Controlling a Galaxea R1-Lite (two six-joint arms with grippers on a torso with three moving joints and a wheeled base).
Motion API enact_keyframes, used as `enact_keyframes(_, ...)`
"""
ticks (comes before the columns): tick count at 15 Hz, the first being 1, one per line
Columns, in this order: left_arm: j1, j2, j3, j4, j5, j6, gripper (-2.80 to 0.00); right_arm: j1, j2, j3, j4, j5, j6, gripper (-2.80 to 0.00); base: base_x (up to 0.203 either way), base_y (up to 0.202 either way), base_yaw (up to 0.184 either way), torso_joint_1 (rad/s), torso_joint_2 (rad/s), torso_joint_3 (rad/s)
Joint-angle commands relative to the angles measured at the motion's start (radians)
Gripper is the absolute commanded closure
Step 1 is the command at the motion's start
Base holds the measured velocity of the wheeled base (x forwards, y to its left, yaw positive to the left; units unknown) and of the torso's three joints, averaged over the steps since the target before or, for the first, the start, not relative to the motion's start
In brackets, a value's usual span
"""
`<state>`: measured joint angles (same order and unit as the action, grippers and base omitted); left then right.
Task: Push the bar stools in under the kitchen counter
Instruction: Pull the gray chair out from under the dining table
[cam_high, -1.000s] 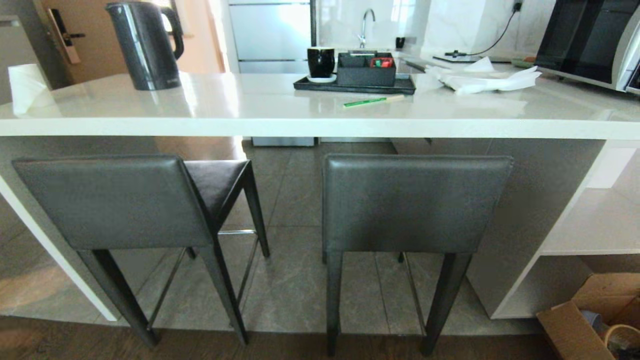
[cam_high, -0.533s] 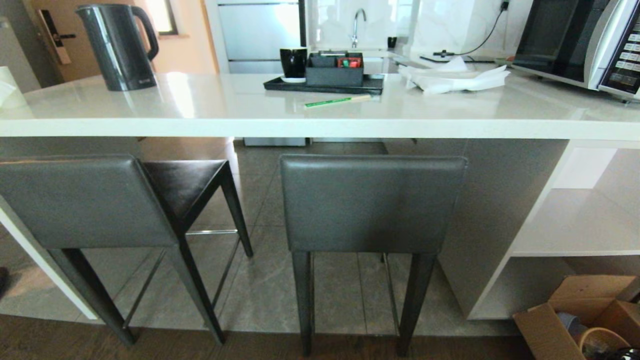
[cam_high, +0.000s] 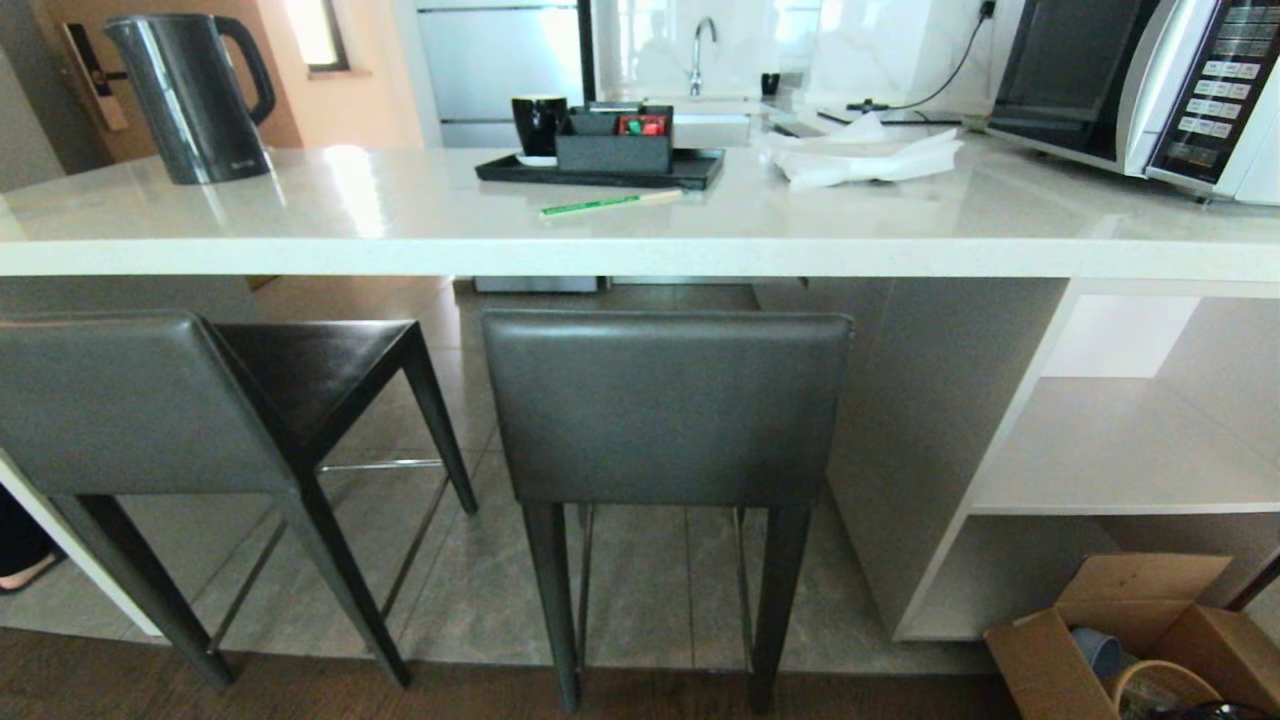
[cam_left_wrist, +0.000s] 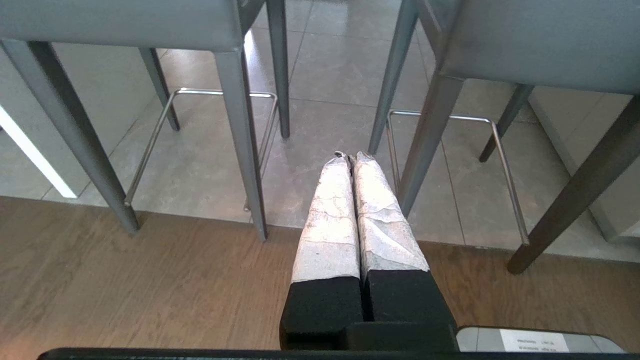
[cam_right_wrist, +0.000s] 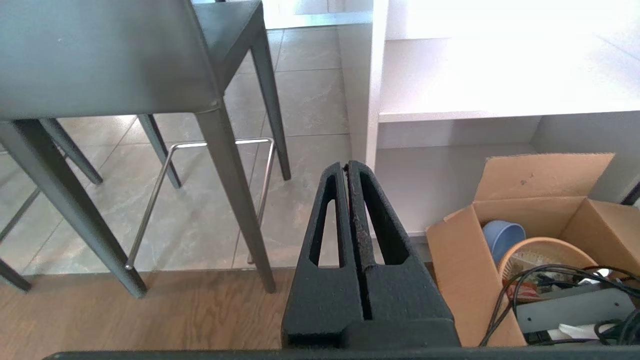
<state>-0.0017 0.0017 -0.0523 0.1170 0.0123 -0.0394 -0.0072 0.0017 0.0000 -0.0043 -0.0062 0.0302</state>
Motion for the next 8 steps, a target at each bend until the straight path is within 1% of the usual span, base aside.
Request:
enact_keyframes(1,0.002,0.001,0.000,0.001,0.000,-0.001,0.00,0.001,0.001,0.000,0.000,0.000,0.000,0.00,0.000,0.000,0.000,0.000,0.00,0.000)
enact_keyframes(5,0.000,0.001,0.000,0.001,0.000,-0.001,0.00,0.000,0.001,0.000,0.000,0.000,0.000,0.00,0.000,0.000,0.000,0.000,0.00,0.000)
enact_keyframes(6,0.000,0.001,0.000,0.001,0.001,-0.001,0.00,0.000,0.001,0.000,0.000,0.000,0.000,0.00,0.124,0.000,0.000,-0.007,0.01,0.002)
enact_keyframes(8,0.000,0.001,0.000,0.001,0.000,-0.001,0.00,0.001,0.001,0.000,0.000,0.000,0.000,0.00,0.189,0.000,0.000,0.004,0.00,0.000)
